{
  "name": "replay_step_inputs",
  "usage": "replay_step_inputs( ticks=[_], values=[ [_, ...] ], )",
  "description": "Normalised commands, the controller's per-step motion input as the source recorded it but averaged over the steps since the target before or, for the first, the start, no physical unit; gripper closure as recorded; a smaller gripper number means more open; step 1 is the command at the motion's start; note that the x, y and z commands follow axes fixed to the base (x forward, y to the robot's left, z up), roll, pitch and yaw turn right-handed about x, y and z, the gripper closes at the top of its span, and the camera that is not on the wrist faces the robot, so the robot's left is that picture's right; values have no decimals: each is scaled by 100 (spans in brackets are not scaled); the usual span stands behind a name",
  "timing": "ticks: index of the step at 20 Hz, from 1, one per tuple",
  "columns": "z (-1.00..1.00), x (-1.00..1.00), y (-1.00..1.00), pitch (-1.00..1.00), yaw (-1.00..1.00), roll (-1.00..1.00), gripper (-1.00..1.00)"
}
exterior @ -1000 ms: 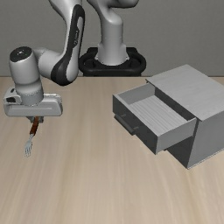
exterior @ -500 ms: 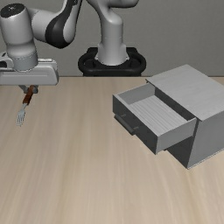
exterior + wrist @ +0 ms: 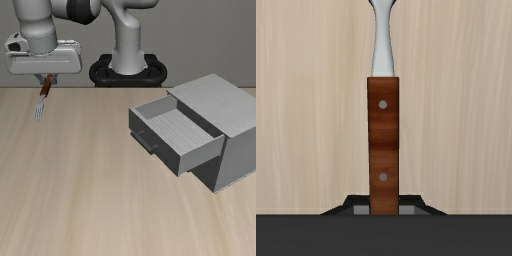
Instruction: Pick up the fork and place it in the top layer of the cabinet
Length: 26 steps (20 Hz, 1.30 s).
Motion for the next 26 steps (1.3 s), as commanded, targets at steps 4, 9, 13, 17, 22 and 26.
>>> replay_step_inputs(
  ticks=[4, 9, 13, 17, 22, 26],
  values=[
    [0, 0, 100, 0, 0, 0, 100],
    [0, 0, 100, 0, 0, 0, 100],
    [0, 0, 100, 0, 0, 0, 100],
    [0, 0, 100, 0, 0, 0, 100],
    [0, 0, 100, 0, 0, 0, 100],
    [0, 0, 100, 0, 0, 0, 100]
  ],
)
